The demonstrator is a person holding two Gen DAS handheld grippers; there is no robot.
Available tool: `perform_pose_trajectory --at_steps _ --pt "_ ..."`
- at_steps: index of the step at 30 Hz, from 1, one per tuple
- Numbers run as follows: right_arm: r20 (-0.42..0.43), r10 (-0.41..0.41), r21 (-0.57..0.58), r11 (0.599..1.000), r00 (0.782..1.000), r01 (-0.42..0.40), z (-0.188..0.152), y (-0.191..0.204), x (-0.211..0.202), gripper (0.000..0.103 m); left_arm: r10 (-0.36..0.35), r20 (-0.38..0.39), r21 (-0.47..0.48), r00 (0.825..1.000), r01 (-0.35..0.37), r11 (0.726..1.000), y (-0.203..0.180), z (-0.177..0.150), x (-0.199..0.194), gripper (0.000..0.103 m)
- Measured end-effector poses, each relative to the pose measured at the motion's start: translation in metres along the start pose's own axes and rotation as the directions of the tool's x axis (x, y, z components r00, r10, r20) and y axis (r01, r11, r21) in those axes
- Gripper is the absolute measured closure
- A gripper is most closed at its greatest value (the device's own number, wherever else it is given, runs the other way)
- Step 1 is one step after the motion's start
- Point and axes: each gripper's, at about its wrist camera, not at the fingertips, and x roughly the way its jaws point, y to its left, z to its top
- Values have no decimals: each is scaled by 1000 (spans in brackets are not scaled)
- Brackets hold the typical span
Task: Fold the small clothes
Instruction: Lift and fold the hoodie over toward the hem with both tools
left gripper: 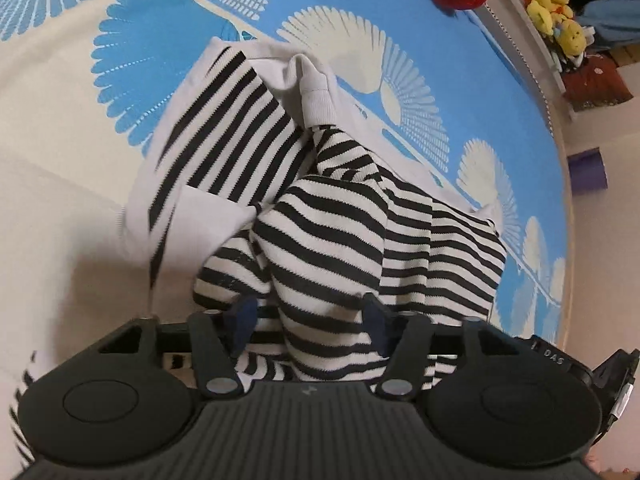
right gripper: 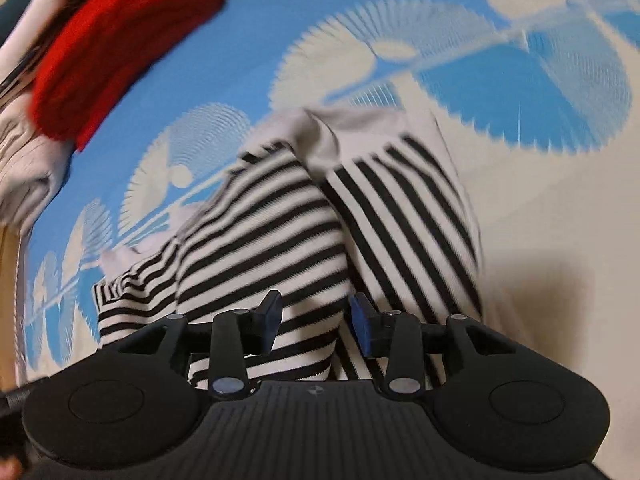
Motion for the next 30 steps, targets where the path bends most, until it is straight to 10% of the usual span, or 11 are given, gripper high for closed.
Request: perform_pose_trajectory --at_steps 3,5,8,10,11,12,15,17,19,23,30 --pt "-11 -13 32 999 1000 14 0 0 15 81 -46 10 8 999 46 999 -6 3 5 99" --pt "18 43 66 997 999 -44 2 -1 13 102 -167 90 3 982 168 986 -8 9 -10 102" --pt "201 233 124 957 951 -261 11 0 -29 102 -482 355 59 801 495 867 0 20 -69 102" --pt "330 311 111 925 891 -364 15 -4 -60 102 -538 406 137 739 533 835 6 25 -93 102" --pt "366 319 116 916 874 -383 15 -8 -68 102 -527 384 121 758 525 842 11 27 -91 102" --pt "374 307 135 916 875 -379 15 -14 -71 102 -476 321 71 819 480 874 17 30 -80 102" --pt "213 174 235 946 961 -224 11 -32 -46 102 -111 20 -42 994 112 993 38 25 -21 101" --pt "61 74 270 959 995 -87 3 -41 -22 102 42 -38 -122 998 -46 991 55 16 -2 100" --pt "-52 28 294 956 998 -12 -5 -46 -3 96 16 -17 -158 1000 -18 987 58 15 -4 98" --pt "1 20 240 971 1000 -19 -3 -37 -8 78 -32 67 -99 997 38 994 40 19 -18 36" --pt "37 -3 185 983 999 -4 5 -34 0 63 26 95 -38 995 -22 999 29 11 -4 39"
